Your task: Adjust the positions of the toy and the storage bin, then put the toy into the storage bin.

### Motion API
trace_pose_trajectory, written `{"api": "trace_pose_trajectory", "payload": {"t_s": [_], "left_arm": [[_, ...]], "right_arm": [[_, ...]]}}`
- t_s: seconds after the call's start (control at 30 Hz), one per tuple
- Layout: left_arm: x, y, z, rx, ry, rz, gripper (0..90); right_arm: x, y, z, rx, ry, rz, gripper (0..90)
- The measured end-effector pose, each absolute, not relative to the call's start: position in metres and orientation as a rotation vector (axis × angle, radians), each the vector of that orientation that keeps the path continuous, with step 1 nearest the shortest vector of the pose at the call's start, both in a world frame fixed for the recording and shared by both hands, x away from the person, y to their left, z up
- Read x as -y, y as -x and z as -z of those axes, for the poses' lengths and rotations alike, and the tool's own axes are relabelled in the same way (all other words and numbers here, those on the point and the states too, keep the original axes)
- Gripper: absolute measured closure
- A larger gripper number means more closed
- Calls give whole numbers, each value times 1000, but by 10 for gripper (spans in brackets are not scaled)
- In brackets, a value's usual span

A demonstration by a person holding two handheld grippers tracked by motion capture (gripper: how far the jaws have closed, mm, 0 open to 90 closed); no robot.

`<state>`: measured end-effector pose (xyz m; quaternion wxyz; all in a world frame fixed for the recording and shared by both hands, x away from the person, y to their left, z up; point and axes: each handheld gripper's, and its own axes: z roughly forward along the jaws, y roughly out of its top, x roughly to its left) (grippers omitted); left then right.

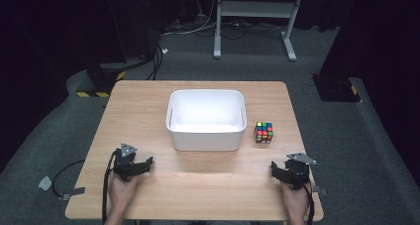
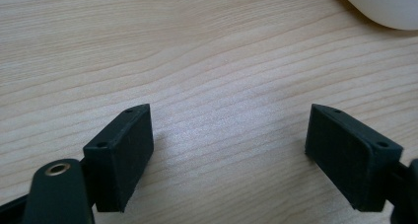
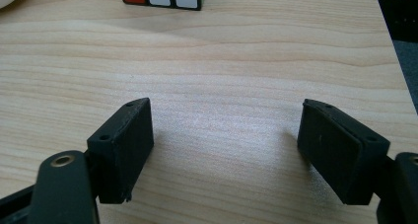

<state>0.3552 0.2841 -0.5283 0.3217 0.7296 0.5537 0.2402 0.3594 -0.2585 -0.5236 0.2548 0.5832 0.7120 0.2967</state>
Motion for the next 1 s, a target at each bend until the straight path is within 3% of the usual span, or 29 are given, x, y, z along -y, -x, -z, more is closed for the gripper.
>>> {"api": "trace_pose_trajectory", "payload": {"t_s": [0.8,1.0], "left_arm": [[-284,-355,528,-1456,-1915,-632,184],[-284,-355,528,-1457,-1915,-632,184]], "right_arm": [[257,-358,524,-1923,-1580,-794,213],[254,-355,524,-1955,-1583,-809,149]]}}
